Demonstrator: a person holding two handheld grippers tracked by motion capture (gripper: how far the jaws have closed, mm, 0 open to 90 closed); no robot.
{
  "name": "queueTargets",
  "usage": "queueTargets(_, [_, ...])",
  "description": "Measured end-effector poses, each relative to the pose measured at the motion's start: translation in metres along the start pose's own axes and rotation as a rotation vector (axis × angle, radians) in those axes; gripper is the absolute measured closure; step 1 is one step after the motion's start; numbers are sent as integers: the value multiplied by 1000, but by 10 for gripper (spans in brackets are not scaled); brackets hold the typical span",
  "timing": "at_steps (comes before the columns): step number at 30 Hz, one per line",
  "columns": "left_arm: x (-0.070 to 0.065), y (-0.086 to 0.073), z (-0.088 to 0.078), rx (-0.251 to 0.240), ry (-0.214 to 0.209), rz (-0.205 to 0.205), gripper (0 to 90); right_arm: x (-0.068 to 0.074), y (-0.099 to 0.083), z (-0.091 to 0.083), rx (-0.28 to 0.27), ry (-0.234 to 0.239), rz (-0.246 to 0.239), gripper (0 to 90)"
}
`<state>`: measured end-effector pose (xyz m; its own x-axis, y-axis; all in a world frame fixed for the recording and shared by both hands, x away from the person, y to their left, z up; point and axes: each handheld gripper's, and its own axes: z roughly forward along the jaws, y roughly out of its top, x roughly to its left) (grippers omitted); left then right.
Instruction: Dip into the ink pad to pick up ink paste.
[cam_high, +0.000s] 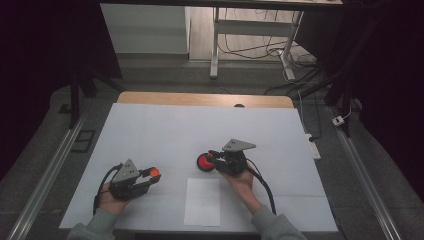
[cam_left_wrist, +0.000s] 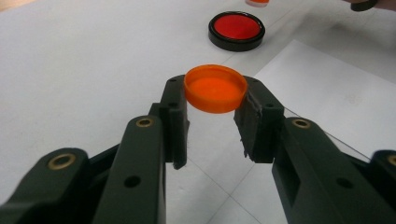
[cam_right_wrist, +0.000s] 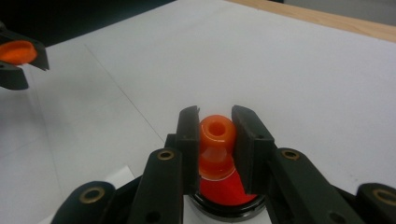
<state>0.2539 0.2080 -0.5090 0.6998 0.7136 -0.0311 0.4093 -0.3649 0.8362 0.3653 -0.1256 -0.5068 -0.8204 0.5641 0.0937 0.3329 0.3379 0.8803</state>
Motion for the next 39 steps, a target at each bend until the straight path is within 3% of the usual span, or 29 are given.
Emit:
queueTargets(8, [0, 0, 1, 5, -3, 1, 648, -4, -4, 9, 41, -23, -12, 727])
queueTargets(24, [2, -1, 3, 23, -7, -12, 647, -6, -7, 20, 62, -31, -28, 727])
queueTargets(27, [2, -1, 2, 22, -9, -14, 647, -6, -10, 22, 91, -56, -62, 727])
queueTargets(39, [2, -1, 1, 15, -6, -19, 647, -1, -12, 22, 85, -77, -81, 733])
